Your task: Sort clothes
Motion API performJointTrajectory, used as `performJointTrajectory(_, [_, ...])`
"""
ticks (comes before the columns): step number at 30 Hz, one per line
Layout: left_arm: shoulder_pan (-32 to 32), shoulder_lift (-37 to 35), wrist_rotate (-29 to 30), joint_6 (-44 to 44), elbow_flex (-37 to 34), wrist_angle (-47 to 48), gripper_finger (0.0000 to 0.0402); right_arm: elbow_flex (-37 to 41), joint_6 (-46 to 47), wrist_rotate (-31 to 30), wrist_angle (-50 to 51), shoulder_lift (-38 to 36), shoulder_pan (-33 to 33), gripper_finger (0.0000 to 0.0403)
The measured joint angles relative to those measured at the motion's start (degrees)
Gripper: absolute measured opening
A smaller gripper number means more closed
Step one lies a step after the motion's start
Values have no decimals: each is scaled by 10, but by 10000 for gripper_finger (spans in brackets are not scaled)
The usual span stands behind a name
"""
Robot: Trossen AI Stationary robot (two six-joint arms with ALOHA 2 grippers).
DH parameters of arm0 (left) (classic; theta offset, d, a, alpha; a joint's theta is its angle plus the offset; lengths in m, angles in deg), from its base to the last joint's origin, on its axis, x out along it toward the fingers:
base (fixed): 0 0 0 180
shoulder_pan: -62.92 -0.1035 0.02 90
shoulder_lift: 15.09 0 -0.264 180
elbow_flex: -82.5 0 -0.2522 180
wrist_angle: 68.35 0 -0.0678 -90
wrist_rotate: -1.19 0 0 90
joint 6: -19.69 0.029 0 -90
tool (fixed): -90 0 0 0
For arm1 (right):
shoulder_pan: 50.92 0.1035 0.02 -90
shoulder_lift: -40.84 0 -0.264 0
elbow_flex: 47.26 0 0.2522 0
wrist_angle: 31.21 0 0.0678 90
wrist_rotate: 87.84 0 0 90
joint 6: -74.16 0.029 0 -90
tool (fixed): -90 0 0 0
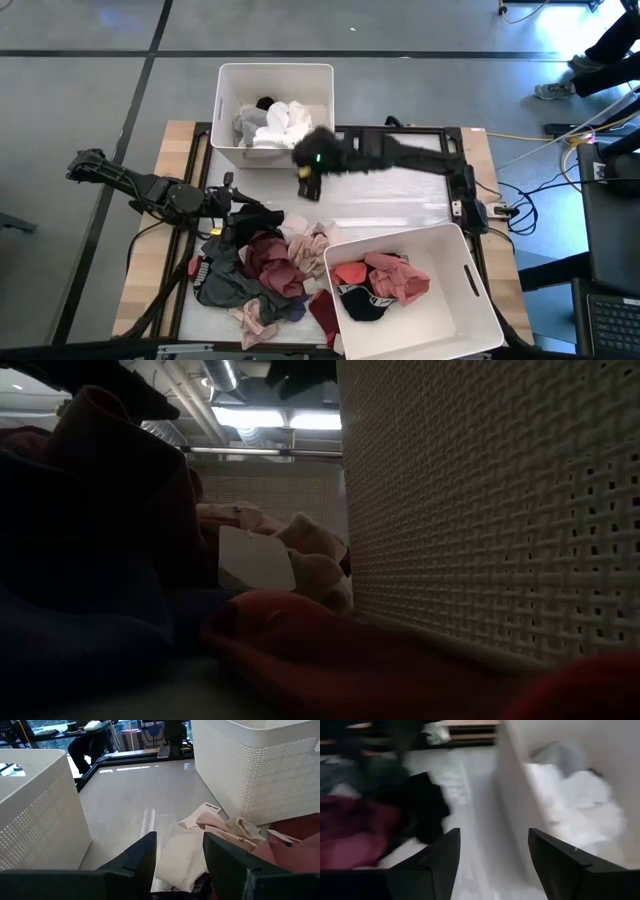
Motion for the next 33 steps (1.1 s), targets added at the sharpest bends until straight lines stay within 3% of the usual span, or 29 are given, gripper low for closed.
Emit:
performJointTrajectory(7, [0, 1, 0, -11, 0, 2, 153, 83, 17, -2, -18, 2, 55, 219])
performJointTrajectory(18, [0, 1, 0, -24, 0, 13, 153, 260, 34, 45, -195, 3, 50, 205])
performJointTrajectory(22, [0, 1, 0, -17, 0, 13, 153, 296, 34, 74, -232, 3, 51, 205])
performJointTrajectory(33, [0, 1, 0, -18, 0, 13, 153, 351, 44, 80, -325, 8, 47, 205])
